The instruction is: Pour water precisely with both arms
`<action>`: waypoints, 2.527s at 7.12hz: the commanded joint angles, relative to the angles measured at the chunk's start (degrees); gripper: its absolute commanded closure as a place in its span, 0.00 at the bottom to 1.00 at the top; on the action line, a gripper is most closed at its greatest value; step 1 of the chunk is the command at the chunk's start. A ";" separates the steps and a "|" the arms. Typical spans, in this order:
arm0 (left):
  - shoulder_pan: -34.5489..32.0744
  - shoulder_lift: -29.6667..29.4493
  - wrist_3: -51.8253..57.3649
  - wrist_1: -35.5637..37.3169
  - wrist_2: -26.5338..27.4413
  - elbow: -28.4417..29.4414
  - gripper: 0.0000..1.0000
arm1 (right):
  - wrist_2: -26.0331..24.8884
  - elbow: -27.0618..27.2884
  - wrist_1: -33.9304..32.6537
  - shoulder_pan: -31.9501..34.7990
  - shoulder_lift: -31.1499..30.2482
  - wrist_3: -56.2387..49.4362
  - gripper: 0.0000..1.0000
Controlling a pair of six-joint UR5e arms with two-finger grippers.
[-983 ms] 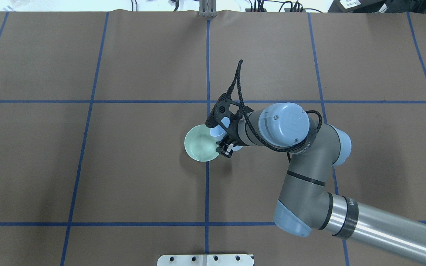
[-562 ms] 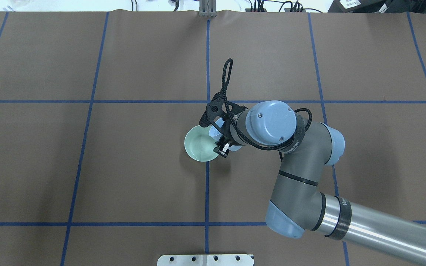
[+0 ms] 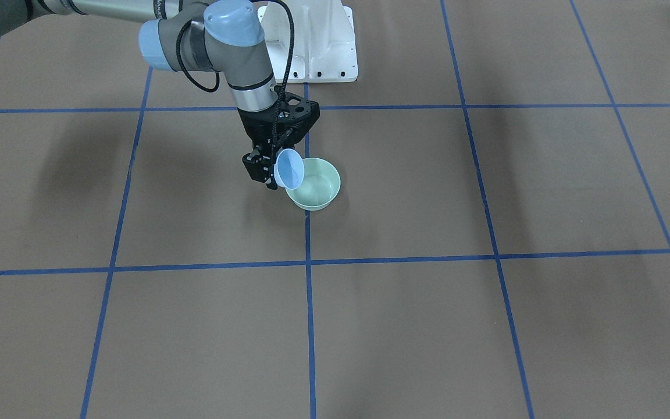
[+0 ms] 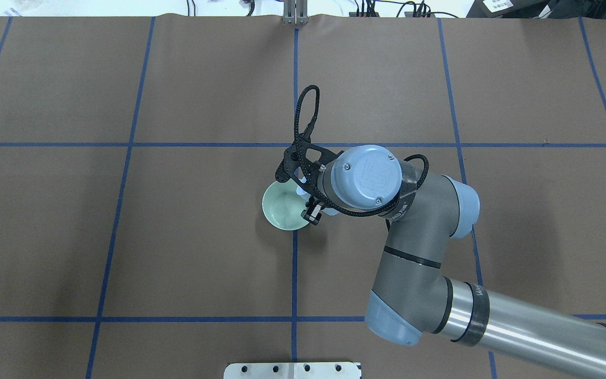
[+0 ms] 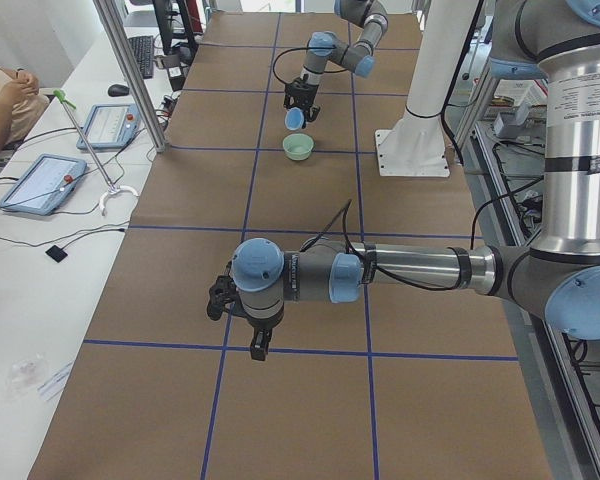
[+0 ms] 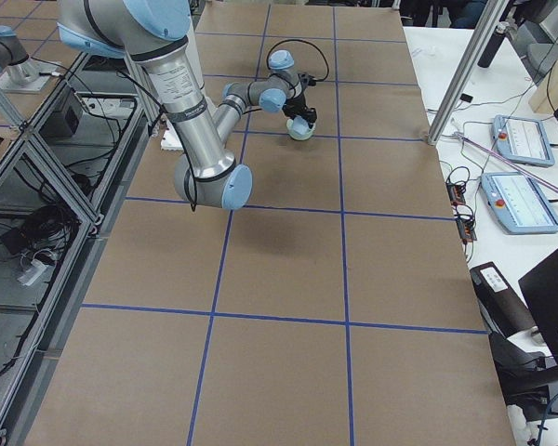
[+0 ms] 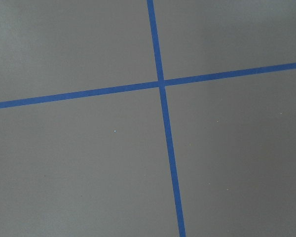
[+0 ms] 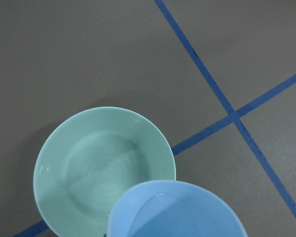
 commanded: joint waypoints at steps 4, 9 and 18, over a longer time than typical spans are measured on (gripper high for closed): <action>0.00 0.04 0.00 0.00 0.01 0.01 0.00 | -2.91 0.00 -6.18 -1.71 1.78 0.09 1.00; 0.00 -0.05 0.09 0.00 -0.08 0.18 0.00 | -4.84 0.09 -11.02 -2.85 3.62 0.18 1.00; 0.00 1.27 0.35 -0.88 -0.17 0.01 0.00 | -5.36 4.92 9.00 -2.86 -3.23 19.09 1.00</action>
